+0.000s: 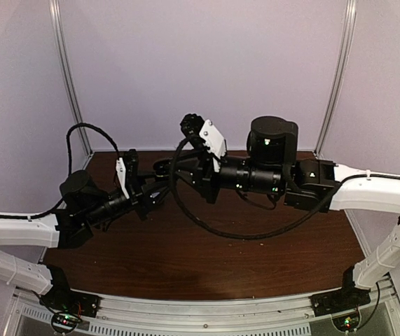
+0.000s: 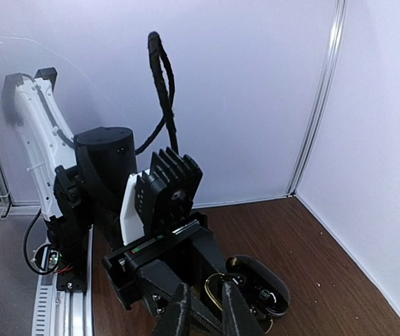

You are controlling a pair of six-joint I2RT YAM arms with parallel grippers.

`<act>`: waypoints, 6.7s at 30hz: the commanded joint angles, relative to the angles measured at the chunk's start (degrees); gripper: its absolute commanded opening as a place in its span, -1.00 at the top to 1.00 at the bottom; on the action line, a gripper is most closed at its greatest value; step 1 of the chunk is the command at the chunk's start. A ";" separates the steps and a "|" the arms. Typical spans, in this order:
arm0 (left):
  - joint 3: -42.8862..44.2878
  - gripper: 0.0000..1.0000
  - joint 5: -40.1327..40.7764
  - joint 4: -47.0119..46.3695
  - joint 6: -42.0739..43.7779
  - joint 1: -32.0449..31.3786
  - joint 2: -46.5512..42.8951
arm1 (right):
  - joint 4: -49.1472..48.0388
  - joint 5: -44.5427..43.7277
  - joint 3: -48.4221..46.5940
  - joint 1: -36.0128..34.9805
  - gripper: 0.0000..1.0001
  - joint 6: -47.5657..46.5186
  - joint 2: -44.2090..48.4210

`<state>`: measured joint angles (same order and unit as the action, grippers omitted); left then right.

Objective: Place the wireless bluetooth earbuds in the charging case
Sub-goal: Adjust the left earbud in the left side groove of the charging case.

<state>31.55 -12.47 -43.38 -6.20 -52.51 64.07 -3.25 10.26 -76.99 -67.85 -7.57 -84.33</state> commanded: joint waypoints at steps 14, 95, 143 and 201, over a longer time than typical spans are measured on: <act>1.67 1.00 -7.06 -2.76 1.27 -0.05 0.00 | 4.04 -0.90 -4.13 0.18 0.52 -0.78 -3.21; 2.38 1.00 -5.89 -2.92 3.08 -0.44 1.28 | 16.05 -3.61 -7.73 -1.47 0.36 -2.68 -4.35; 9.80 1.00 -27.65 10.42 9.83 -0.46 6.33 | 41.80 -3.82 -15.31 -6.77 0.24 -15.47 0.53; 11.91 1.00 -26.88 17.94 15.56 -1.80 6.56 | 41.52 -24.51 -11.05 -10.54 0.51 -18.70 -2.81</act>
<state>42.44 -38.63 -21.91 7.75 -53.80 71.59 37.50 -11.44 -89.60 -78.00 -25.78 -86.39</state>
